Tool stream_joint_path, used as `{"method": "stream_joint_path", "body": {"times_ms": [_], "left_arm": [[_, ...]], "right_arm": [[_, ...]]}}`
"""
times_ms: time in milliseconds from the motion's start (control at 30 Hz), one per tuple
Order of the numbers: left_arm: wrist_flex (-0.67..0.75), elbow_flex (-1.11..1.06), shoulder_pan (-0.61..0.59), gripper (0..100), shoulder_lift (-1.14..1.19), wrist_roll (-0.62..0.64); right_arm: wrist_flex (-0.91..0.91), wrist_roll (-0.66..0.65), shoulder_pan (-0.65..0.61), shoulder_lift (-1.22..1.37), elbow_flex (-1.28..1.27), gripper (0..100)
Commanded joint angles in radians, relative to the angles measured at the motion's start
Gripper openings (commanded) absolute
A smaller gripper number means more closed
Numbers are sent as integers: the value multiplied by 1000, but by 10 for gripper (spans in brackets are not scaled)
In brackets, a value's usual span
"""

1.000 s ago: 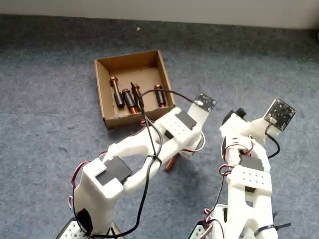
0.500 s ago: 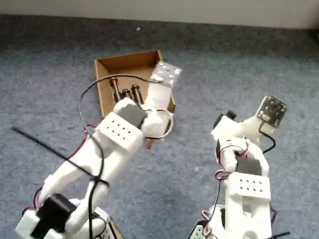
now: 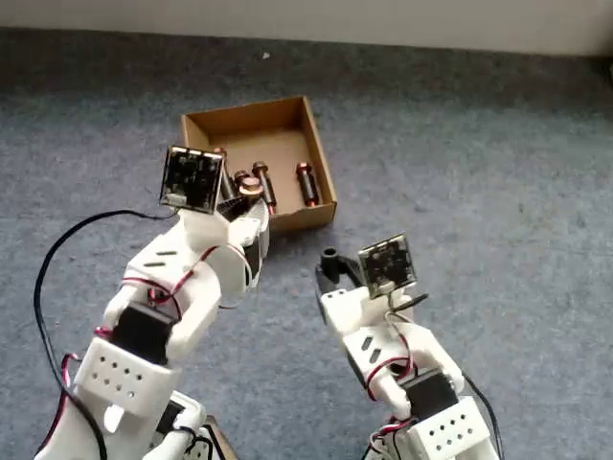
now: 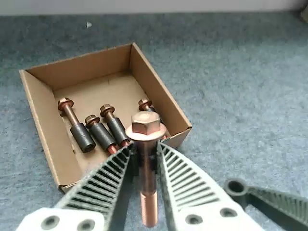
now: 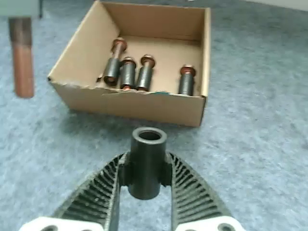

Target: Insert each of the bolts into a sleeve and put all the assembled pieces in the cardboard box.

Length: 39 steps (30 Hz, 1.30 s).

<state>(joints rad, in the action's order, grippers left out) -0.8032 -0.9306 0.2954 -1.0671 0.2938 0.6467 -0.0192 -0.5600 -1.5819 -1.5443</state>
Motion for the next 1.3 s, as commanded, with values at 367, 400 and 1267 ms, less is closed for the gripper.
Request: {"method": "stream_joint_path", "body": {"times_ms": [367,400,1267], "left_arm": [[32,-222,131,5,-562,-9],[32,-234,147,5,-578,-11],[3,-257,173,6,-601,-17]], "right_arm": [[-145,-72,-193,-240,-183,4],[-156,-71,-196,-240,-183,4],[-159,-72,-245,-240,-174,4]]}}
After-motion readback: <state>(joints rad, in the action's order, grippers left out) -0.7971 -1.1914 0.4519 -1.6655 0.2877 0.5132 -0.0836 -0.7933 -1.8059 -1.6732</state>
